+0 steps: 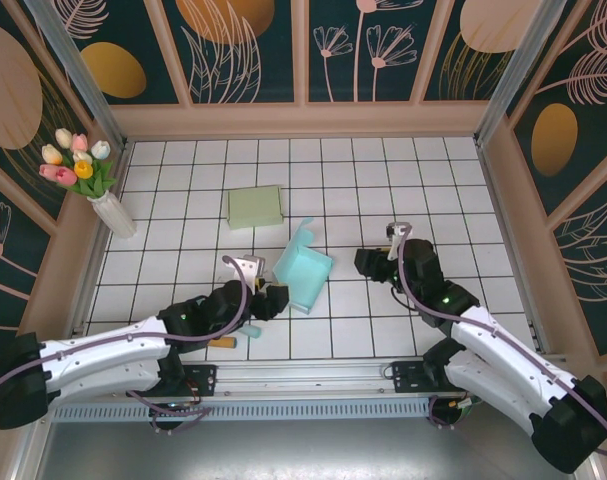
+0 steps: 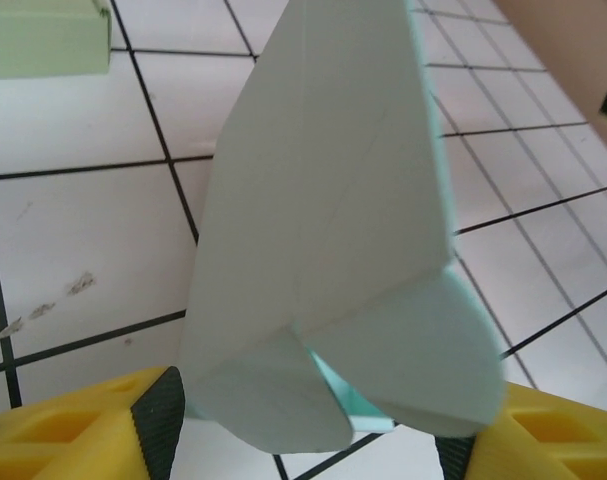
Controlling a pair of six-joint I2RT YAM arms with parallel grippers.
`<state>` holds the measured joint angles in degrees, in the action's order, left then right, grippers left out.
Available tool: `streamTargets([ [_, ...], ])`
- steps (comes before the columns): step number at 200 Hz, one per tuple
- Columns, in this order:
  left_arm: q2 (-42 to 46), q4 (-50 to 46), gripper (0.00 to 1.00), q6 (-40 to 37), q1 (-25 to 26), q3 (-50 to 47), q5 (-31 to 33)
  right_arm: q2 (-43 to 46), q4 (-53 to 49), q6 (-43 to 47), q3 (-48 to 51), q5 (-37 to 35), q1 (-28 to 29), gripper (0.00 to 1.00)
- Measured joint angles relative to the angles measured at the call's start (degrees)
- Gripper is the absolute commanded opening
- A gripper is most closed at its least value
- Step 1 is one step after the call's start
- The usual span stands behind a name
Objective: Fold the paper box
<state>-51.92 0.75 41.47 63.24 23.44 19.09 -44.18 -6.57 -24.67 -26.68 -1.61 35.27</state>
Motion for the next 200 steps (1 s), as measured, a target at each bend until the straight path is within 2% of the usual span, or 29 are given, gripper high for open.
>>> streamTargets([
  [56, -4.0, 0.1, 0.64, -0.5, 0.0, 0.2, 9.5, -0.1, 1.3, 0.2, 0.0, 0.2, 0.3, 0.58],
  [68, -4.5, 0.1, 0.6, -1.9, 0.0, 0.8, 12.5, -0.1, 1.3, 0.2, 0.0, 0.2, 0.3, 0.58],
  [83, -5.3, 0.4, 0.47, -4.2, 0.0, 1.9, 15.4, -0.1, 1.4, 0.2, 0.0, 0.2, 0.4, 0.58],
  [93, -5.8, 0.9, 0.41, -7.2, 0.0, 2.5, 16.7, -0.1, 1.6, 0.2, 0.0, 0.2, 0.4, 0.58],
  [131, -7.9, 5.3, 0.4, -17.9, 0.0, 3.4, 20.5, -0.1, 1.7, 0.2, -0.1, 0.2, 0.4, 0.58],
  [147, -9.6, 7.3, 0.35, -22.8, -0.3, 4.6, 22.0, -0.2, 2.1, 0.2, -0.1, 0.2, 0.4, 0.58],
  [173, -13.8, 11.7, 0.23, -30.5, -2.2, 7.4, 21.3, -1.7, 4.1, 0.2, -0.1, 0.2, 0.4, 0.58],
  [200, -17.9, 15.9, 0.17, -38.9, -4.9, 9.8, 17.9, -4.9, 6.8, 1.5, -0.1, 0.1, 0.4, 0.6],
])
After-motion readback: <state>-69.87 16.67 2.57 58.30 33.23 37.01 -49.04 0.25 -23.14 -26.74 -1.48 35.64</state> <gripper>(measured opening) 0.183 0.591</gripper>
